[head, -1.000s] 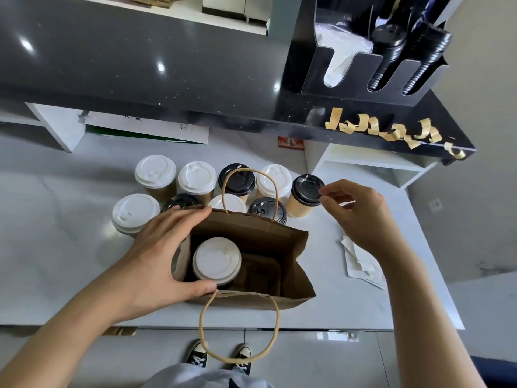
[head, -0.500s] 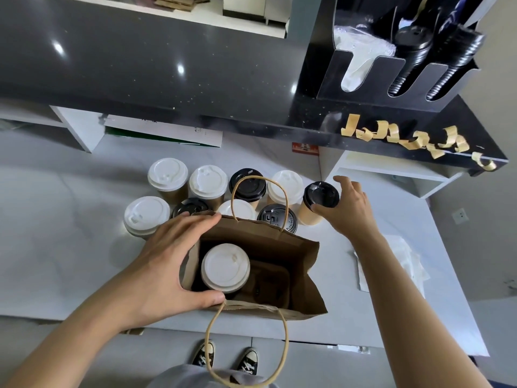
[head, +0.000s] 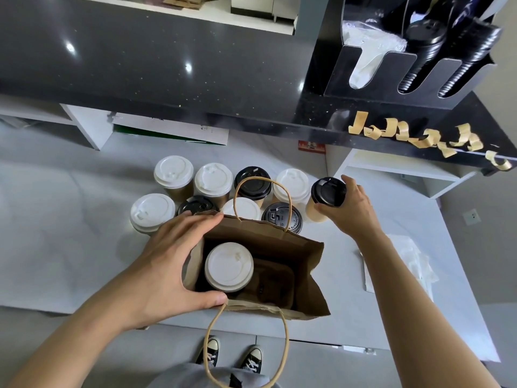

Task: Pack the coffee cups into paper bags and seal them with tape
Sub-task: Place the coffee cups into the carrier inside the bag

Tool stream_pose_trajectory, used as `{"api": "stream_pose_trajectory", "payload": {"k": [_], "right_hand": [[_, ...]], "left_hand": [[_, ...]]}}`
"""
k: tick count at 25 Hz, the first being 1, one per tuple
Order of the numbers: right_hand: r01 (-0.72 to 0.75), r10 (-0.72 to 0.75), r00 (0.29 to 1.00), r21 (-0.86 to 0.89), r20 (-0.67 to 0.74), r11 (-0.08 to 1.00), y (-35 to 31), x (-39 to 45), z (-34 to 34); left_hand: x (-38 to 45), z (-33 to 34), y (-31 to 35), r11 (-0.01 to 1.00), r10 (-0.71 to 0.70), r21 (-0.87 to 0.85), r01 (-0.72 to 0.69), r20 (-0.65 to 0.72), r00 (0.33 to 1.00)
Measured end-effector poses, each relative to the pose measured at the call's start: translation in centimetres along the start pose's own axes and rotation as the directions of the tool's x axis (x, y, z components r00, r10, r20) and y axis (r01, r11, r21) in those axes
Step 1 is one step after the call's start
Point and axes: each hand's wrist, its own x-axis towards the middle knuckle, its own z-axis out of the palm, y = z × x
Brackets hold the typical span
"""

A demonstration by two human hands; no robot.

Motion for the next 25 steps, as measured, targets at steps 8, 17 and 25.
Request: {"api": "stream_pose_trajectory", "payload": {"k": [8,17,25], "right_hand": [[0.098,-0.071,0.978,0.132,-0.194,0.986,-1.6,-4.7,-5.3],[0.321,-0.252,0.911,0.178,-0.326,0.930,-6.4,-12.5,-9.8],[0.496,-0.426,0.863,0.299,-0.271,0.815,-9.8,-18.7,-10.9]], "left_hand": [[0.4,-0.1,0.1,1.000,0.016,0.019,-0.016,0.030,0.999],[0.6,0.1,-0.5,0.998,0.035,0.048,-0.037,0.044,0.998],[0.6,0.2,-0.7,0.997,0.039,0.061,-0.042,0.057,0.998]]}}
